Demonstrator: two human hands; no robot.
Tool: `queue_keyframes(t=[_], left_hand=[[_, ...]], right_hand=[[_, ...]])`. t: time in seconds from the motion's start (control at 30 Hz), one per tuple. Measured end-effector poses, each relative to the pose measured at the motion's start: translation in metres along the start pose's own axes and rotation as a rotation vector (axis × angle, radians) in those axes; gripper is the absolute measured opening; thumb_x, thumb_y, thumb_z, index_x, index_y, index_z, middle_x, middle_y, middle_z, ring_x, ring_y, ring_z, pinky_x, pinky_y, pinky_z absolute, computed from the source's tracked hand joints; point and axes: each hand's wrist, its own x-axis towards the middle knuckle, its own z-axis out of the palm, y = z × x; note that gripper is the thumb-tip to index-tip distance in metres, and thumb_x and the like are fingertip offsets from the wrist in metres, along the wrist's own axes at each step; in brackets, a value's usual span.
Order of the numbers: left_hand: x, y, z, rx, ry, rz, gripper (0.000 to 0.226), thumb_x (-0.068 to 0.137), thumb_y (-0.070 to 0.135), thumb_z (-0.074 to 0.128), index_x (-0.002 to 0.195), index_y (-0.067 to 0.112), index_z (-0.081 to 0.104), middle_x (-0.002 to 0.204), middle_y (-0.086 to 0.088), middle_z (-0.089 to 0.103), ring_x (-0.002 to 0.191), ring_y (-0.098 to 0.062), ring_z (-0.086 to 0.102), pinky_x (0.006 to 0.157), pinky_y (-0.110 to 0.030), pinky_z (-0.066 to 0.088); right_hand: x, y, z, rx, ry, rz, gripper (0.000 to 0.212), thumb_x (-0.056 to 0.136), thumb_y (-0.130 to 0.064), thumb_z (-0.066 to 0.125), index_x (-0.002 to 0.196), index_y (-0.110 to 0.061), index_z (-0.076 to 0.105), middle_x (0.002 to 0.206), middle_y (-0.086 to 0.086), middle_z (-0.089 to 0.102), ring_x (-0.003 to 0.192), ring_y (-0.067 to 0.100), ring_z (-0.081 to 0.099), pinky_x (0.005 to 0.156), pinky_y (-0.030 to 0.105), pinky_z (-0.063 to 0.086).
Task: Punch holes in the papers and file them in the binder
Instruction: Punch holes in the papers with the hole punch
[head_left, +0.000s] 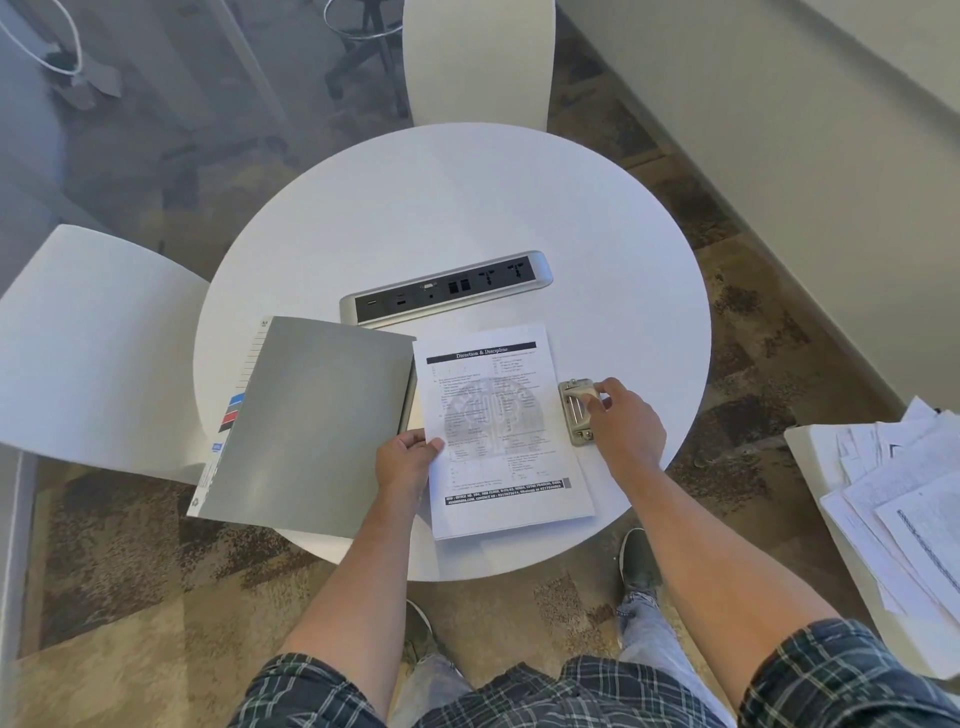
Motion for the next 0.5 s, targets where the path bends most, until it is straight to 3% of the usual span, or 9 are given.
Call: queue_keyframes(t=[0.17, 0.37, 0.5], left_hand=[[-0.0014, 0.0, 0.001, -0.034, -0.005, -0.009, 0.013, 0.086, -0.002, 0.075, 0.085, 0.01, 0.072, 0.092, -0.013, 0.076, 0.076, -0.024, 0.07, 0.078, -0.036, 0.058], [-0.0022, 0.0008, 0.0007, -0.063, -0.011, -0.025, 0.013, 0.086, -0.003, 0.074, 0.083, 0.01, 0.071, 0.092, -0.014, 0.076, 0.078, -0.027, 0.071, 0.082, -0.043, 0.061], [-0.0062, 0.0039, 0.0058, -0.013, 0.018, 0.017, 0.01, 0.088, -0.001, 0.073, 0.09, 0.009, 0.071, 0.086, -0.008, 0.075, 0.067, -0.015, 0.069, 0.055, -0.02, 0.056]], right_hand=[[0.0003, 0.0004, 0.0014, -0.032, -0.001, -0.009, 0.029, 0.104, -0.044, 0.049, 0.124, -0.028, 0.061, 0.111, 0.0, 0.073, 0.086, 0.025, 0.069, 0.071, 0.038, 0.058], [-0.0002, 0.0028, 0.0029, -0.029, 0.005, -0.017, 0.03, 0.104, -0.044, 0.048, 0.126, -0.027, 0.06, 0.114, 0.0, 0.071, 0.088, 0.023, 0.066, 0.069, 0.034, 0.051], [-0.0008, 0.0027, 0.0022, -0.027, 0.004, -0.023, 0.033, 0.104, -0.045, 0.049, 0.129, -0.028, 0.06, 0.118, 0.0, 0.071, 0.088, 0.021, 0.063, 0.067, 0.032, 0.045]])
